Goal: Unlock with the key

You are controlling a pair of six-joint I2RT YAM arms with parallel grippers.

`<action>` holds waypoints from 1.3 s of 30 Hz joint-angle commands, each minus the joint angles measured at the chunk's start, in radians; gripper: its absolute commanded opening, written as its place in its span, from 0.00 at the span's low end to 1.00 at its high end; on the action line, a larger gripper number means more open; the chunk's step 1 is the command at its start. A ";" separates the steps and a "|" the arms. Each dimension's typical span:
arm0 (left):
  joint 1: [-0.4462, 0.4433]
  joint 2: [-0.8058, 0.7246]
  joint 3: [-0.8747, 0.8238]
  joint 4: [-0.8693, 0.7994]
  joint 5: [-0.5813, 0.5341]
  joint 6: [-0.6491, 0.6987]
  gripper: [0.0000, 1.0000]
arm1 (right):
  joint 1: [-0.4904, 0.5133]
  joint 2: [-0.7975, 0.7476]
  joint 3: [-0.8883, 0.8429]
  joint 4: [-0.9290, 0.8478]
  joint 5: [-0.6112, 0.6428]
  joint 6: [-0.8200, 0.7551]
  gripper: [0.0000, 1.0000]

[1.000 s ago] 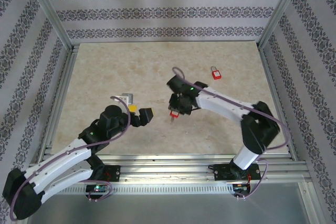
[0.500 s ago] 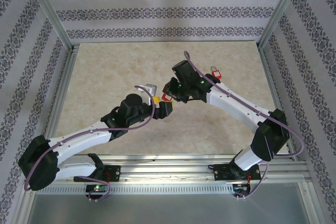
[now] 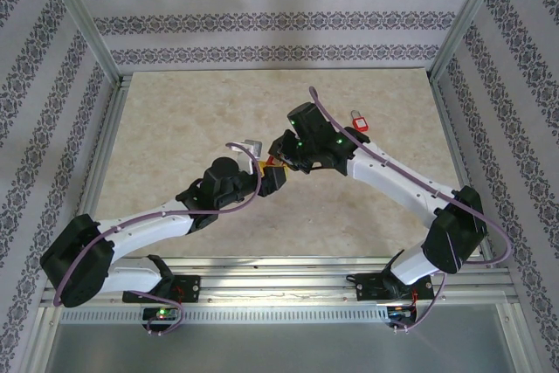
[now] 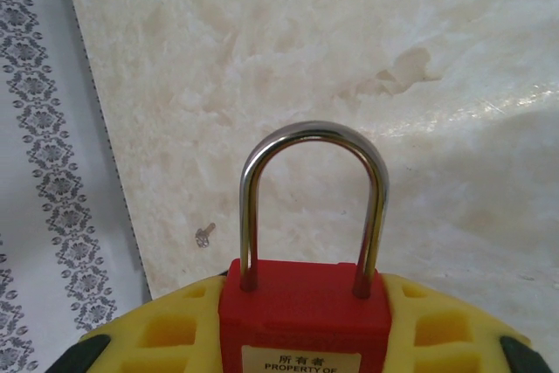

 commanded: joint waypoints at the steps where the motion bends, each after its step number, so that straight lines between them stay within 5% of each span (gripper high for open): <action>1: 0.026 0.008 -0.006 0.131 0.038 -0.052 0.54 | 0.026 -0.025 -0.014 0.044 -0.030 0.033 0.13; 21: 0.064 -0.041 -0.041 0.149 -0.001 -0.039 0.05 | 0.082 -0.043 -0.132 0.178 -0.092 0.130 0.16; 31: 0.064 -0.122 -0.077 0.065 0.050 -0.002 0.00 | 0.035 -0.092 -0.098 0.073 -0.044 -0.025 0.66; 39: 0.067 -0.233 -0.071 -0.184 0.098 0.090 0.00 | -0.059 -0.187 -0.148 0.078 0.016 -0.306 0.80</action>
